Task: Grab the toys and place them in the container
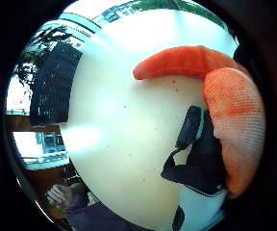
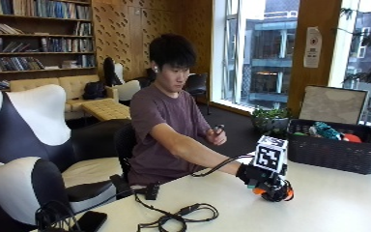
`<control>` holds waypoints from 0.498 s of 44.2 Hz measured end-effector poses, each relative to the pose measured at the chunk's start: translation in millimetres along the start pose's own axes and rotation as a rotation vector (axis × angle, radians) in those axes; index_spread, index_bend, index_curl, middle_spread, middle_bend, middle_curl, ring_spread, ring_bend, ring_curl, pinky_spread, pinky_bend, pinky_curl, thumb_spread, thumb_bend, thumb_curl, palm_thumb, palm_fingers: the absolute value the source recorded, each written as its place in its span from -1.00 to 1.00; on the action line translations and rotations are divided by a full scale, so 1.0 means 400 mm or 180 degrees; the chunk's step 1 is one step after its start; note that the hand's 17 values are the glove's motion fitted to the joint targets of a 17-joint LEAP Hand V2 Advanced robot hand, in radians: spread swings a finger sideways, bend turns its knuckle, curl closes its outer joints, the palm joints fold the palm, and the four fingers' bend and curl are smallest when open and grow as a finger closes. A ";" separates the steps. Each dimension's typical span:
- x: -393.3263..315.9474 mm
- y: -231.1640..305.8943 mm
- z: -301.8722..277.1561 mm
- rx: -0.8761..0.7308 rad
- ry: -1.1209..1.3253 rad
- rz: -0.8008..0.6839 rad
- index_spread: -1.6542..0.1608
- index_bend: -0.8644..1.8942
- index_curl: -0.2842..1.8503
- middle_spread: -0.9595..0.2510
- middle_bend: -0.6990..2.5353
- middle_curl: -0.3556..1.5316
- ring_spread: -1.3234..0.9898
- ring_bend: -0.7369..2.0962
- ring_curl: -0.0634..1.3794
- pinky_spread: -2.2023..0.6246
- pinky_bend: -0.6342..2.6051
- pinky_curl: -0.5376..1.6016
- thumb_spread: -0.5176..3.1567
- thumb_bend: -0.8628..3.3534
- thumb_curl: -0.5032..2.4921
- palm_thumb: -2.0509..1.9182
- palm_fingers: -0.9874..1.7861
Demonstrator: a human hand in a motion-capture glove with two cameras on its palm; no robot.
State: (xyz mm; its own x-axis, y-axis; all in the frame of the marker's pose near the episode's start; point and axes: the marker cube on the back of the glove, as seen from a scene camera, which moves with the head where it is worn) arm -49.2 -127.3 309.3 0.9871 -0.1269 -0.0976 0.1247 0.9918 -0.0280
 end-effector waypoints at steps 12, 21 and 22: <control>-0.048 -0.013 -0.233 -0.0008 0.0138 -0.0240 0.58 -0.11 -0.38 0.10 -0.34 -0.02 -0.20 0.60 0.19 0.29 0.31 0.11 0.14 -0.50 -0.37 0.24 0.17; -0.188 -0.016 -0.508 0.0212 -0.0073 -0.0397 0.58 -0.19 -0.38 0.00 -0.09 0.13 -0.18 0.55 0.13 0.28 0.25 0.09 0.10 -0.51 -0.34 0.25 0.32; -0.201 -0.019 -0.539 0.0253 0.0000 -0.0412 0.58 -0.20 -0.38 -0.01 -0.07 0.14 -0.19 0.54 0.12 0.28 0.25 0.10 0.10 -0.51 -0.34 0.25 0.32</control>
State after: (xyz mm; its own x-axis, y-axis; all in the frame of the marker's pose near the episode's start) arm -151.1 -127.9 102.7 0.9623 -0.2537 -0.0984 0.2584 0.9653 0.0386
